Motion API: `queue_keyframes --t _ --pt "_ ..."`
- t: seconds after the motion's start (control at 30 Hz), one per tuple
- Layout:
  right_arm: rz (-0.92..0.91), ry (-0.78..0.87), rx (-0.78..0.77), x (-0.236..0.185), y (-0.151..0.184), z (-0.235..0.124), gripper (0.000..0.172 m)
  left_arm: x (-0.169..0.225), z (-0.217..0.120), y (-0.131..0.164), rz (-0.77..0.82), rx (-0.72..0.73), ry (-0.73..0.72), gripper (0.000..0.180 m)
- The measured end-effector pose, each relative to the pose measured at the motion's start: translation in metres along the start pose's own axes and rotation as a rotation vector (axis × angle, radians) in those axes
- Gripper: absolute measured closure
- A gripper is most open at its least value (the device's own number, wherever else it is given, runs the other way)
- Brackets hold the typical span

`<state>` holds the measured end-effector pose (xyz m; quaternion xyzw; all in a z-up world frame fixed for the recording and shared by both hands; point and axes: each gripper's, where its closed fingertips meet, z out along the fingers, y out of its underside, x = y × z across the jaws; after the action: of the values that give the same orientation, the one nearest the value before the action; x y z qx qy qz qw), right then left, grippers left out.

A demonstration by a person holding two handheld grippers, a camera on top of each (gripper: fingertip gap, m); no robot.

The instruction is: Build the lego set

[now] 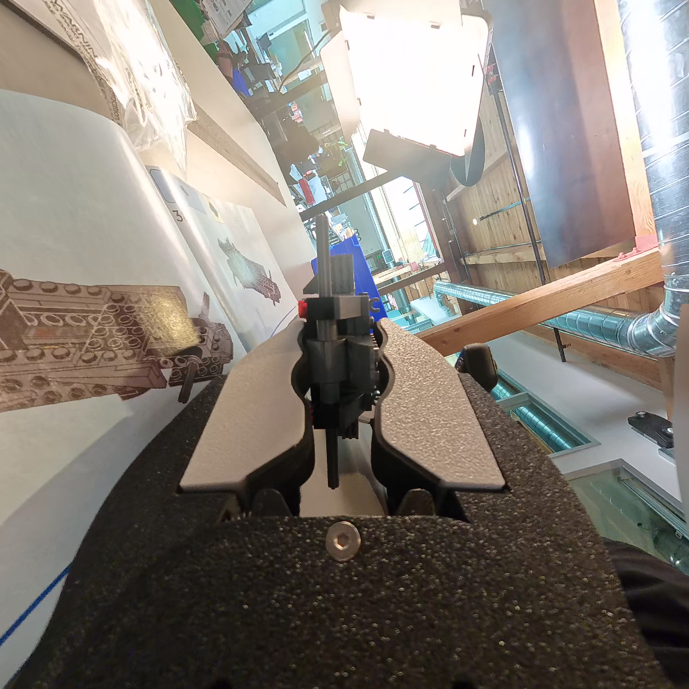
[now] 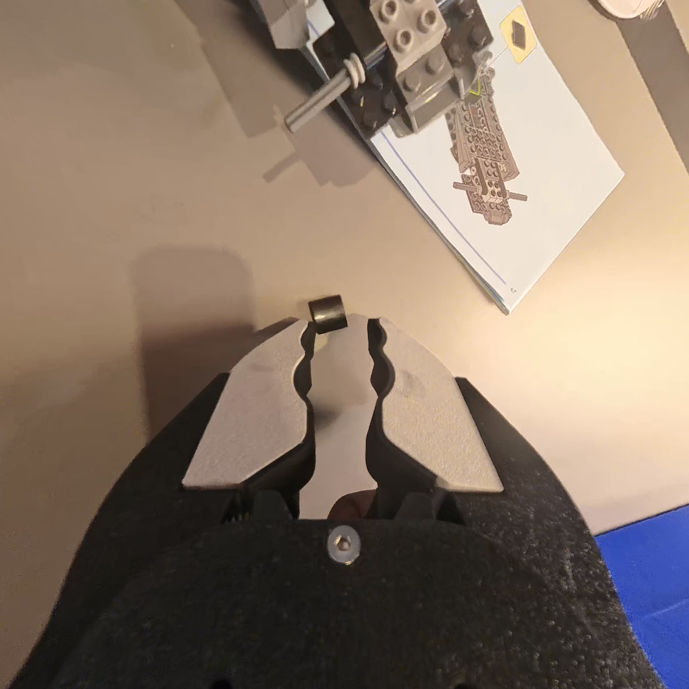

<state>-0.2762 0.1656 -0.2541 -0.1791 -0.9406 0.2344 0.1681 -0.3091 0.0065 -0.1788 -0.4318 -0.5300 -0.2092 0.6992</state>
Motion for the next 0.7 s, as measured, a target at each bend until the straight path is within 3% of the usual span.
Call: queue_keyframes --t 0.5,0.7 --pt "0.060 -0.046 0.056 0.004 -0.002 0.001 0.137 -0.001 0.000 0.000 -0.004 -0.002 -0.002 0.149" --pt "0.125 -0.150 0.083 -0.007 -0.006 0.004 0.137 0.000 0.000 0.000 -0.002 -0.002 -0.003 0.149"
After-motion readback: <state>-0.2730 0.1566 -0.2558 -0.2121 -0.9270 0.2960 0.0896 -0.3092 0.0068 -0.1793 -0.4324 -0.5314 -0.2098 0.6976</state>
